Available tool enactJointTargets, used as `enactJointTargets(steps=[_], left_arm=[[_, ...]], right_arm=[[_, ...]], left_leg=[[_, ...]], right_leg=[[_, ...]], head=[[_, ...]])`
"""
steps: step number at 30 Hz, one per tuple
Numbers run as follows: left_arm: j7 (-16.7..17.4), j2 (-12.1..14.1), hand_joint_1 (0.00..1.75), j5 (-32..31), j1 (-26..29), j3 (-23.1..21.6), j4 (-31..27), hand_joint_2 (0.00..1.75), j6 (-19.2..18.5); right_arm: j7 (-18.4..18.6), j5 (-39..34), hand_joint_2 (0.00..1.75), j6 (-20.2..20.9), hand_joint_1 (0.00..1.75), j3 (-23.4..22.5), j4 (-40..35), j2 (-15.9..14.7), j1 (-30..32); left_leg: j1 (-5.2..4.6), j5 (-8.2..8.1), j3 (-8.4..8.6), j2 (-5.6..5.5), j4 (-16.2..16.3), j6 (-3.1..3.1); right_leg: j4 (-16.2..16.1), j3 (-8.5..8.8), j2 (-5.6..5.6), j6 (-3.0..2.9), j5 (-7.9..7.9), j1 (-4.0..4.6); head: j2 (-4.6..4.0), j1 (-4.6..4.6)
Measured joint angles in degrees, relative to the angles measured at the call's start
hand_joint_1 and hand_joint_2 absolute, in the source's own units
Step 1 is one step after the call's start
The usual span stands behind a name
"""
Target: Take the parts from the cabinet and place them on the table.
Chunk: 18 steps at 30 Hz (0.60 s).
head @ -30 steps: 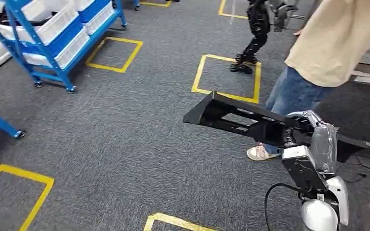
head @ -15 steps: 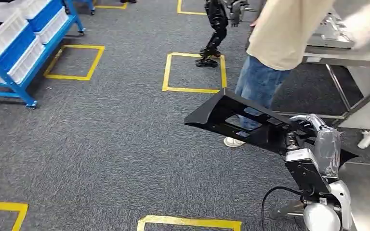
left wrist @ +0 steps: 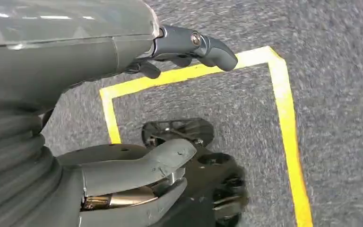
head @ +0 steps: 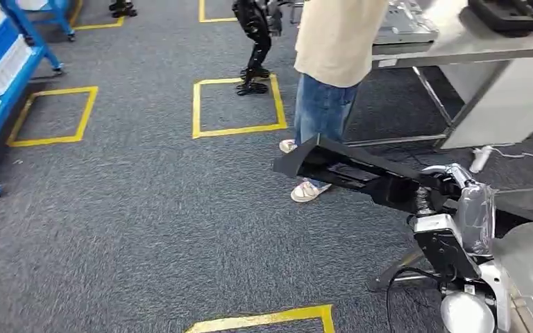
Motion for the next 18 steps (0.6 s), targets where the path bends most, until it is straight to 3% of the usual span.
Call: enactJointTargets(steps=[1, 2, 5, 6, 7, 8, 10, 11, 12, 13, 15, 16, 17, 18], left_arm=[[0.0, 0.04, 0.0, -0.02, 0.03, 0.0, 0.0, 1.75, 0.0], [0.0, 0.11, 0.0, -0.02, 0.08, 0.02, 0.0, 1.75, 0.0], [0.02, 0.13, 0.0, -0.04, -0.08, 0.02, 0.0, 1.75, 0.0], [0.02, 0.07, 0.0, -0.04, -0.08, 0.02, 0.02, 1.75, 0.0], [0.02, 0.0, 0.0, -0.04, -0.22, 0.04, 0.0, 1.75, 0.0], [-0.02, -0.02, 0.0, -0.04, -0.25, 0.04, 0.0, 1.75, 0.0], [0.0, -0.02, 0.0, -0.04, -0.01, 0.04, 0.0, 1.75, 0.0], [0.0, 0.0, 0.0, -0.04, 0.1, 0.07, 0.0, 1.75, 0.0], [0.0, -0.02, 0.0, -0.04, 0.12, 0.07, 0.0, 1.75, 0.0], [0.0, -0.02, 0.0, -0.04, 0.08, 0.07, 0.02, 1.75, 0.0], [0.0, -0.04, 0.0, -0.07, 0.01, 0.07, 0.02, 1.75, -0.04], [0.0, -0.04, 0.0, -0.07, -0.04, 0.07, 0.02, 1.75, -0.09], [0.0, -0.04, 0.0, -0.05, -0.04, 0.09, 0.0, 1.75, -0.09], [0.0, -0.04, 0.0, -0.04, -0.04, 0.09, 0.0, 1.75, -0.09]], right_arm=[[0.0, 0.0, 1.75, -0.02, 1.75, 0.0, 0.0, 0.0, 0.02], [0.0, 0.0, 1.75, -0.02, 1.75, -0.02, 0.0, 0.0, -0.14], [-0.04, 0.0, 1.75, -0.07, 1.75, -0.44, -0.15, 0.0, 0.19], [-0.04, 0.0, 1.75, -0.07, 1.75, -0.68, -0.33, -0.04, 0.39], [-0.04, 0.0, 1.75, -0.13, 1.75, -0.89, -0.37, -0.13, 0.62], [-0.04, 0.0, 1.75, -0.17, 1.75, -1.18, -0.44, -0.26, 0.35], [-0.04, 0.0, 1.75, -0.22, 1.75, -1.33, -0.44, -0.33, 0.21], [0.0, 0.0, 1.75, -0.22, 1.75, -1.46, -0.44, -0.37, 0.41], [0.07, 0.0, 1.75, -0.22, 1.75, -1.57, -0.44, -0.44, 0.54], [0.17, 0.02, 1.75, -0.2, 1.75, -1.81, -0.44, -0.48, 0.59], [0.39, 0.07, 1.75, -0.17, 1.75, -2.4, -0.46, -0.61, 0.57], [0.5, 0.09, 1.75, -0.17, 1.75, -2.56, -0.46, -0.77, 0.57], [0.57, 0.09, 1.75, -0.15, 1.75, -2.73, -0.44, -0.94, 0.43], [0.59, 0.22, 1.75, -0.13, 1.75, -2.86, -0.48, -0.96, 0.4]], left_leg=[[0.07, 1.56, 1.56, -3.08, -4.03, 0.29], [0.16, 0.97, 1.85, -4.5, -5.06, 0.46], [-0.28, 1.01, 2.2, -2.87, -5.57, 0.73], [0.22, 1.53, 2.34, -2.12, -6.39, 1.37], [0.36, 1.98, 2.57, -1.12, -6.94, 1.83], [0.32, 2.18, 2.61, -0.42, -7.22, 2.19], [0.13, 2.12, 2.51, 1.05, -7.19, 2.3], [0.07, 2.07, 2.49, 2.01, -7.17, 2.37], [0.06, 1.99, 2.47, 2.82, -7.12, 2.41], [0.05, 1.89, 2.48, 3.58, -7.07, 2.37], [0.06, 1.54, 2.72, 5.09, -6.92, 2.1], [0.01, 1.26, 2.94, 5.66, -6.78, 1.77], [-0.52, 0.97, 2.95, 6.18, -6.61, 1.35], [-0.67, 0.74, 3.02, 6.68, -6.45, 1.02]], right_leg=[[0.12, -0.16, 0.58, 0.1, 0.0, -0.13], [0.46, -0.46, 1.22, 0.52, 0.1, 0.24], [-0.07, -1.18, 3.46, 1.88, 0.96, -0.41], [-0.21, -1.3, 4.21, 2.36, 1.25, -0.12], [0.45, -1.48, 1.81, 2.33, 0.6, -0.23], [2.84, -2.64, -1.72, 2.54, -1.37, 0.16], [10.53, -6.16, -3.81, 2.85, -5.34, 0.06], [14.09, -7.81, -4.28, 3.02, -6.64, -0.05], [15.49, -8.38, -4.47, 3.12, -6.67, -0.16], [14.58, -7.76, -4.66, 3.19, -5.62, -0.26], [6.53, -3.04, -5.67, 3.11, -1.22, -0.38], [1.86, -0.28, -7.86, 2.91, 0.45, -0.28], [0.13, 0.41, -10.98, 2.65, -0.66, 0.64], [0.03, 0.15, -9.83, 1.95, -0.36, 0.63]], head=[[0.0, 0.0], [0.0, 0.0], [0.0, -0.02], [0.0, 0.0], [0.0, 0.02], [0.0, 0.2], [0.0, 0.15], [0.0, 0.18], [0.0, 0.15], [0.0, 0.18], [0.0, 0.17], [0.0, 0.18], [0.0, 0.2], [0.0, 0.09]])
